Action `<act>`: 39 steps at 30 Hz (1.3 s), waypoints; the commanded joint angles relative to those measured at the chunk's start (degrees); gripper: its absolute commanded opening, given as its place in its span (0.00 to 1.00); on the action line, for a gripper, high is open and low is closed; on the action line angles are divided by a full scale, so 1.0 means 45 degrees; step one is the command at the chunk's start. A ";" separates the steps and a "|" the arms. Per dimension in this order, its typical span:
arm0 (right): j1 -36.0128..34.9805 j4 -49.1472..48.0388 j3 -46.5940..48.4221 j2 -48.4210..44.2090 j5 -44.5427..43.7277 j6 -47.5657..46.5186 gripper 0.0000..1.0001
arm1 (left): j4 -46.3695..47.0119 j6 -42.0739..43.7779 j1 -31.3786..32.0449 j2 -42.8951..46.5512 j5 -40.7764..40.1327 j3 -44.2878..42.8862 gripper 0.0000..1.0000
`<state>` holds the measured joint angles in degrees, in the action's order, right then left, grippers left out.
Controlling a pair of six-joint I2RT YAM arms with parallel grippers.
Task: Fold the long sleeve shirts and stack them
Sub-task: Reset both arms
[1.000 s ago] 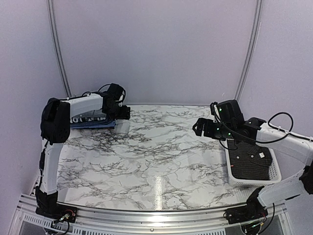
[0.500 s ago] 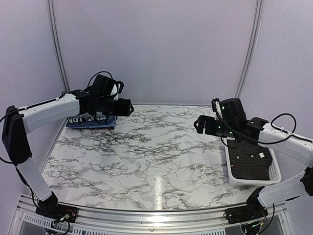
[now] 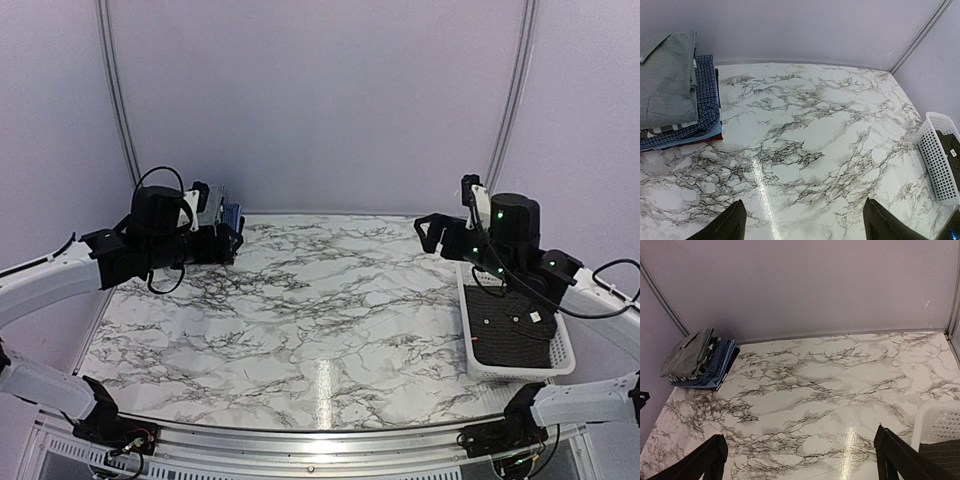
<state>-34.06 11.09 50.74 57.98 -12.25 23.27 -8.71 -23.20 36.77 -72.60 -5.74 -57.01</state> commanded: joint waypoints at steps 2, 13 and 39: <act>0.0131 -0.0677 -0.0803 -0.1142 -0.0930 -0.0677 0.99 | 0.1420 -0.0125 0.0070 0.1503 -0.0524 0.1141 0.84; 0.0136 -0.1216 -0.2110 -0.2560 -0.2248 -0.0486 0.98 | 0.2236 -0.0154 0.0070 0.2203 -0.0997 0.2190 0.85; 0.0137 -0.1430 -0.2370 -0.2916 -0.2434 -0.0291 0.98 | 0.2539 -0.0173 0.0070 0.2295 -0.1215 0.2321 0.85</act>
<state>-33.98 5.15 39.75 45.60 -22.44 21.37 0.23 -23.83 36.84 -63.92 -10.61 -47.03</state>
